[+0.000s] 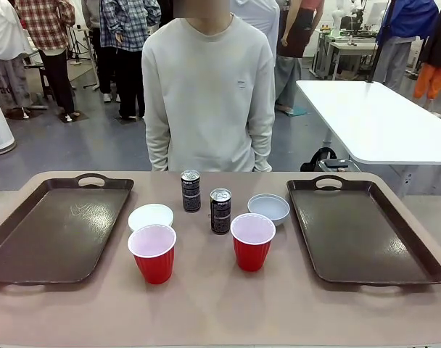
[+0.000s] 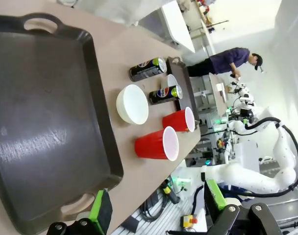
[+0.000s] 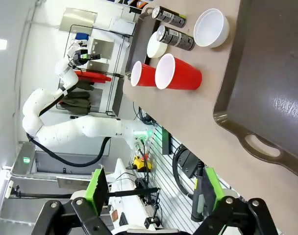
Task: Prepare tableware on both trays.
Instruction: Pick up a Picnic Bowl from the table and place it on a Handle tray.
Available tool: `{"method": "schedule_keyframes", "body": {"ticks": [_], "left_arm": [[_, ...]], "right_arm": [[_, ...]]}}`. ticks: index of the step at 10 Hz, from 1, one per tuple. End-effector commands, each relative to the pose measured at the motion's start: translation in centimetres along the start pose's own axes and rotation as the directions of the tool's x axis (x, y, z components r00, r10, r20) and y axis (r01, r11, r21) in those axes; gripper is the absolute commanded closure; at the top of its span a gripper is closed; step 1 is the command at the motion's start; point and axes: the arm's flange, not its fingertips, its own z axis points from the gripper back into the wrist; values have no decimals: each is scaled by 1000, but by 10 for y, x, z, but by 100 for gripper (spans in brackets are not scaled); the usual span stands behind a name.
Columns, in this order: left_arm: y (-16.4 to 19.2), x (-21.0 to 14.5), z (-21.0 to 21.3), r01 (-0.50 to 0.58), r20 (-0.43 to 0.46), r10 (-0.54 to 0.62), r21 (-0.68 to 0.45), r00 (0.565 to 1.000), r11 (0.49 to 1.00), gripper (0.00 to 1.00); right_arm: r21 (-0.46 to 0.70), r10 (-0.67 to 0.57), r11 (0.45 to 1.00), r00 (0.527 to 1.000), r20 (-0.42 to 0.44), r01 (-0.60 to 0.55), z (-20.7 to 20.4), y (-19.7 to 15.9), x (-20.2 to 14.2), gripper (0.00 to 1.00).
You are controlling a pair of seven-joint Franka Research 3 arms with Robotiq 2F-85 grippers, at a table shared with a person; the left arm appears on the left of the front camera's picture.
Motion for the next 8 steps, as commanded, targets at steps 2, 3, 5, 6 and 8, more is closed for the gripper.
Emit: {"method": "schedule_keyframes", "body": {"ticks": [2, 3, 5, 6, 8], "left_arm": [[2, 2, 6, 2, -7, -2, -15, 1000, 1000, 0], [2, 2, 6, 2, -7, -2, -15, 1000, 1000, 0], [2, 2, 6, 2, -7, -2, -15, 1000, 1000, 0], [2, 2, 6, 2, -7, -2, -15, 1000, 1000, 0], [2, 2, 6, 2, -7, -2, -15, 1000, 1000, 0]], "right_arm": [[19, 3, 1000, 1000, -8, -3, 6, -2, 4, 0], [19, 3, 1000, 1000, -8, -3, 6, -2, 4, 0], [19, 3, 1000, 1000, -8, -3, 6, -2, 4, 0], [19, 3, 1000, 1000, -8, -3, 6, -2, 4, 0], [19, 3, 1000, 1000, -8, -3, 6, -2, 4, 0]]}}
